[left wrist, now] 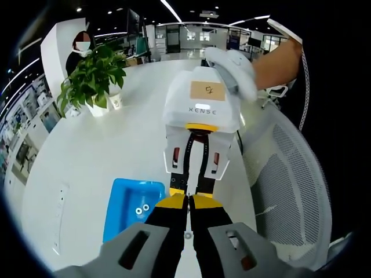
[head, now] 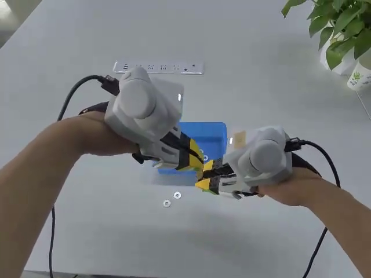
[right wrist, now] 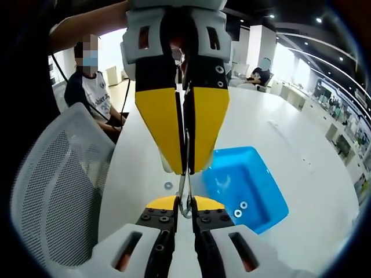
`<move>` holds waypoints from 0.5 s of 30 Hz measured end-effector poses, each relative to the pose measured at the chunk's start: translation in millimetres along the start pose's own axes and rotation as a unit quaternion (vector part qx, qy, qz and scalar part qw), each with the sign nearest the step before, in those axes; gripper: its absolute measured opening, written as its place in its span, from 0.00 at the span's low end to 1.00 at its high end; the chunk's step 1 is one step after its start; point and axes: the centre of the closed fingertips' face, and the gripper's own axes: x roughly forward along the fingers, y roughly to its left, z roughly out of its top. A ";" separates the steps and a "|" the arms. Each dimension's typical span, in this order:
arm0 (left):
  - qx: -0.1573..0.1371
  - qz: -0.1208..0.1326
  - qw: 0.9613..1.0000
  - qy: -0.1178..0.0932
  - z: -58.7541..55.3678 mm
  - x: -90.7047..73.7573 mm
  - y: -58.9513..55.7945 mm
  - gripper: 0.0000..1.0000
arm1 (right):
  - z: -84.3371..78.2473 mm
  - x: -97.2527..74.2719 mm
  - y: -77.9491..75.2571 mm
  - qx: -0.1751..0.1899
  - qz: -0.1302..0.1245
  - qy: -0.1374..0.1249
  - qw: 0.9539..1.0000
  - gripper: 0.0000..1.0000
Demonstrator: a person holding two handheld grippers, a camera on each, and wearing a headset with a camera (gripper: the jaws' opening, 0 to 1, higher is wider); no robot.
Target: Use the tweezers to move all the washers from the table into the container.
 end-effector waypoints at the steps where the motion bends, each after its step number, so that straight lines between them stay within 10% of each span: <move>1: 0.001 0.000 1.000 0.001 1.1 -0.6 1.6 0.05 | 0.8 -0.8 -0.6 0.001 0.001 -0.001 1.000 0.11; 15: 0.010 0.008 1.000 0.004 9.7 -6.9 25.0 0.05 | 9.4 -7.3 -25.3 -0.009 -0.004 0.004 1.000 0.11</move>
